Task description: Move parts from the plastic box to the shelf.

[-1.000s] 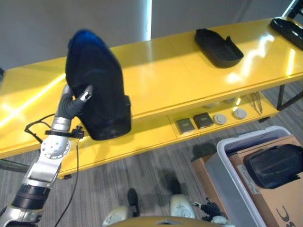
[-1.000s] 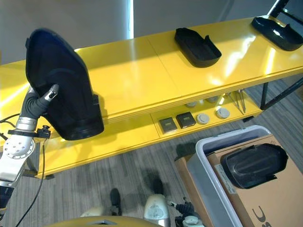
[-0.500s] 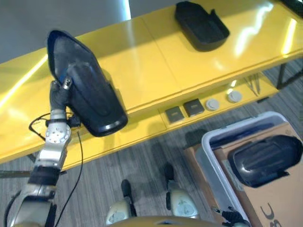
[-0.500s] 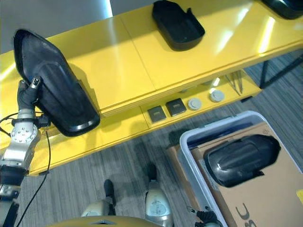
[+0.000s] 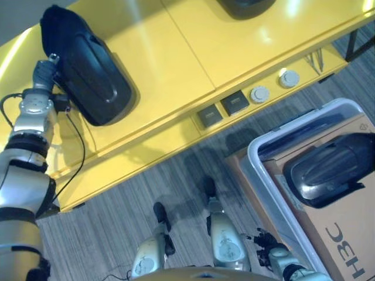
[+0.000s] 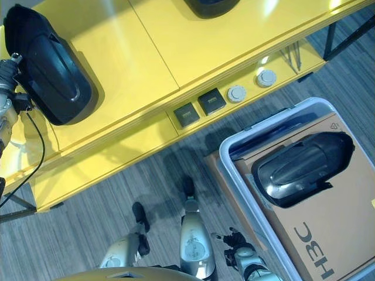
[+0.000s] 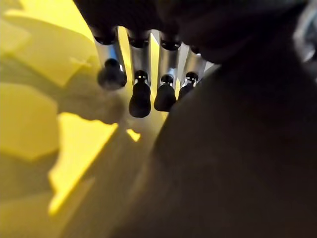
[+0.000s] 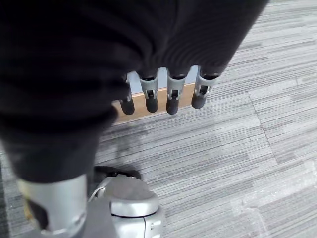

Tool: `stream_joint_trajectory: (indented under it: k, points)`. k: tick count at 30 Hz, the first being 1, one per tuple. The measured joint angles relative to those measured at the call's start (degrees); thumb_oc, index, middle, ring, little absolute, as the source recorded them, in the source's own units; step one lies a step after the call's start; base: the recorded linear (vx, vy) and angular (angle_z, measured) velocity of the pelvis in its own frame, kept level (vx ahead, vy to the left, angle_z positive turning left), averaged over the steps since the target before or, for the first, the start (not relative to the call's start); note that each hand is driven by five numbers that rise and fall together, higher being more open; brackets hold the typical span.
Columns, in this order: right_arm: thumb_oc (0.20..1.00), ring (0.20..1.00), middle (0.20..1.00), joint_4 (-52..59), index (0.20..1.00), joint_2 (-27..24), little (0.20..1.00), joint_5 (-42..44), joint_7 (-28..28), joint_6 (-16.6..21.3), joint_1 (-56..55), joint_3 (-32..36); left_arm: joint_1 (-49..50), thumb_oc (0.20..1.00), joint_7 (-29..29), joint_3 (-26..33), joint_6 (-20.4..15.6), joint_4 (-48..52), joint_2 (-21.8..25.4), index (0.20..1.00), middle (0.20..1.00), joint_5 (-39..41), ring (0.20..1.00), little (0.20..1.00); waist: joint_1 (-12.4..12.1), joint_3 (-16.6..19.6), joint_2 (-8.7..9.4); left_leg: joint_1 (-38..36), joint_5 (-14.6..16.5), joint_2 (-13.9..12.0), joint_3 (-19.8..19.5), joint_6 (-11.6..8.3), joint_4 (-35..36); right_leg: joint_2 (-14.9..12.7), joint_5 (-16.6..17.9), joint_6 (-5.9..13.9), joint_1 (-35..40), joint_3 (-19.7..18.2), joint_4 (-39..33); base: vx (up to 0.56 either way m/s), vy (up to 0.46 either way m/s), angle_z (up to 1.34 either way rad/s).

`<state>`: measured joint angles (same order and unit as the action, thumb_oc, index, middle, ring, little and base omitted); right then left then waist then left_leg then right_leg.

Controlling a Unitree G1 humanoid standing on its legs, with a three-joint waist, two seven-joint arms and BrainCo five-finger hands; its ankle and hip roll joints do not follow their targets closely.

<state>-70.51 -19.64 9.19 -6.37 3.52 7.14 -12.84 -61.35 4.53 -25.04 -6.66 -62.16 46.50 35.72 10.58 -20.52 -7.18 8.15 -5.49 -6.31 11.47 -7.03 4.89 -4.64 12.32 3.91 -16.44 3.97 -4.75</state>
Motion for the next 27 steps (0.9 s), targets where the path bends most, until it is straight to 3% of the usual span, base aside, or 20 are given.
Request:
stream_joint_trajectory:
  k: [13, 14, 15, 27]
  points:
    - [1.0, 1.0, 1.0, 0.08, 1.0, 0.23, 1.0, 0.75, 0.05, 0.04, 0.52, -1.6, -2.62, 0.2, -1.59, -2.97, 0.08, 0.18, 1.74, 0.2, 0.2, -3.64, 0.2, 0.2, -0.31, -0.36, 0.1, 1.7, -0.06, 0.34, -0.08, 0.1, -0.01, -0.29, -0.38, 0.37, -1.71, -0.06, 0.0, 0.0, 0.0, 0.01]
    - [1.0, 1.0, 1.0, 0.07, 1.0, 0.6, 1.0, 1.92, 0.05, 0.07, 0.52, -1.54, -3.41, 0.95, -1.28, -4.09, -0.03, 0.33, 1.92, 0.95, 0.95, -4.77, 0.95, 0.95, -0.33, -0.74, 0.12, 1.74, -0.06, 0.39, -0.07, 0.1, 0.01, -0.35, -0.41, 0.43, -1.75, -0.1, -0.01, 0.0, 0.0, 0.0]
    - [1.0, 1.0, 1.0, 0.07, 1.0, 0.73, 1.0, 1.93, 0.06, 0.06, 0.52, -1.55, -3.65, 1.0, -1.09, -4.09, -0.05, 0.32, 1.98, 1.0, 1.0, -5.21, 1.0, 1.0, -0.31, -0.96, 0.14, 1.73, -0.06, 0.41, -0.05, 0.1, 0.0, -0.35, -0.42, 0.43, -1.75, -0.12, -0.01, 0.0, 0.0, 0.0]
    - [1.0, 1.0, 1.0, -0.01, 1.0, 1.1, 1.0, 2.11, 0.12, -0.01, 0.72, -2.75, -5.59, 1.0, 0.15, -7.05, 0.57, 0.33, 0.99, 1.0, 1.0, -12.39, 1.0, 1.0, -0.28, -1.22, 0.43, 0.55, -0.07, 0.38, -0.14, 0.11, -0.22, -0.34, 0.25, 0.06, -0.44, -0.04, 0.02, 0.0, -0.001, 0.01]
